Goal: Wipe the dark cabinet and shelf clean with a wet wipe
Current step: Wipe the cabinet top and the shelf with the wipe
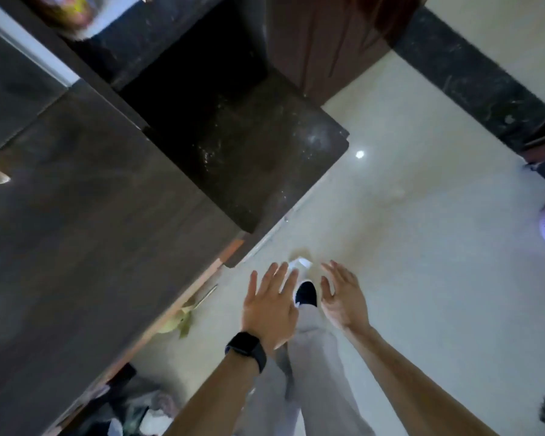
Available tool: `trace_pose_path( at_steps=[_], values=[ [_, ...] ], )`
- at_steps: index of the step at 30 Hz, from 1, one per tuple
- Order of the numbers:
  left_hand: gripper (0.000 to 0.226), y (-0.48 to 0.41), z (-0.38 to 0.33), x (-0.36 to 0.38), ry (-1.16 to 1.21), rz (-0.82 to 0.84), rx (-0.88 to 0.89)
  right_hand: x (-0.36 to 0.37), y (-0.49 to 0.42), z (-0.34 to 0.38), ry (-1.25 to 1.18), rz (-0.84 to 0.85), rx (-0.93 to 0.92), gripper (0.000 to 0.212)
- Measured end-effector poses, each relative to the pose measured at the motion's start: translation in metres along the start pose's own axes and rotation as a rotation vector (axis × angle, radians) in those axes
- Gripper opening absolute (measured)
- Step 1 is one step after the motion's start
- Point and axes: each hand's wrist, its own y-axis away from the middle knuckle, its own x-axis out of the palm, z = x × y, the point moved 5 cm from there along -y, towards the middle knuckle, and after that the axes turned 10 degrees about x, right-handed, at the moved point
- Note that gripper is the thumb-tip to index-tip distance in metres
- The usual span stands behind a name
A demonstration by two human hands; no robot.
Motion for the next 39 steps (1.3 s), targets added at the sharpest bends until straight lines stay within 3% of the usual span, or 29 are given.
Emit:
trace_pose_path(
  at_steps=[2,12,20,24,28,30,32,34,36,39],
  values=[
    [0.065,-0.013,0.016,0.05,0.039,0.085,-0.114,0.029,-0.005,-0.036,0.044,0.063,0.048,0.035],
    [0.063,-0.131,0.089,0.283,0.068,0.325,-0.257,0.215,-0.081,-0.188,0.325,0.462,0.035,0.052],
    [0.08,-0.213,0.15,0.444,0.103,0.407,-0.377,0.363,-0.206,-0.221,0.375,0.359,-0.077,0.067],
    [0.081,-0.216,0.161,0.486,0.165,0.512,-0.373,0.395,-0.224,-0.241,0.565,0.336,-0.115,0.033],
    [0.079,-0.2,0.146,0.45,0.274,0.388,-0.399,0.361,-0.187,-0.25,0.378,0.515,-0.077,0.022],
    [0.084,-0.186,0.119,0.407,0.5,0.28,-0.433,0.316,-0.155,-0.243,0.216,0.582,-0.021,0.019],
    [0.085,-0.165,0.078,0.355,0.888,0.208,-0.556,0.257,-0.115,-0.227,0.094,0.631,0.023,0.015],
    [0.074,-0.136,0.034,0.296,1.228,0.206,-0.674,0.19,-0.072,-0.203,-0.033,0.69,0.079,0.014],
    [0.056,-0.105,-0.004,0.23,1.352,0.215,-0.673,0.118,-0.033,-0.175,-0.13,0.707,0.135,0.011],
    [0.045,-0.053,-0.048,0.122,1.485,0.032,-0.685,0.012,0.016,-0.125,-0.172,0.654,0.12,0.013]
  ],
)
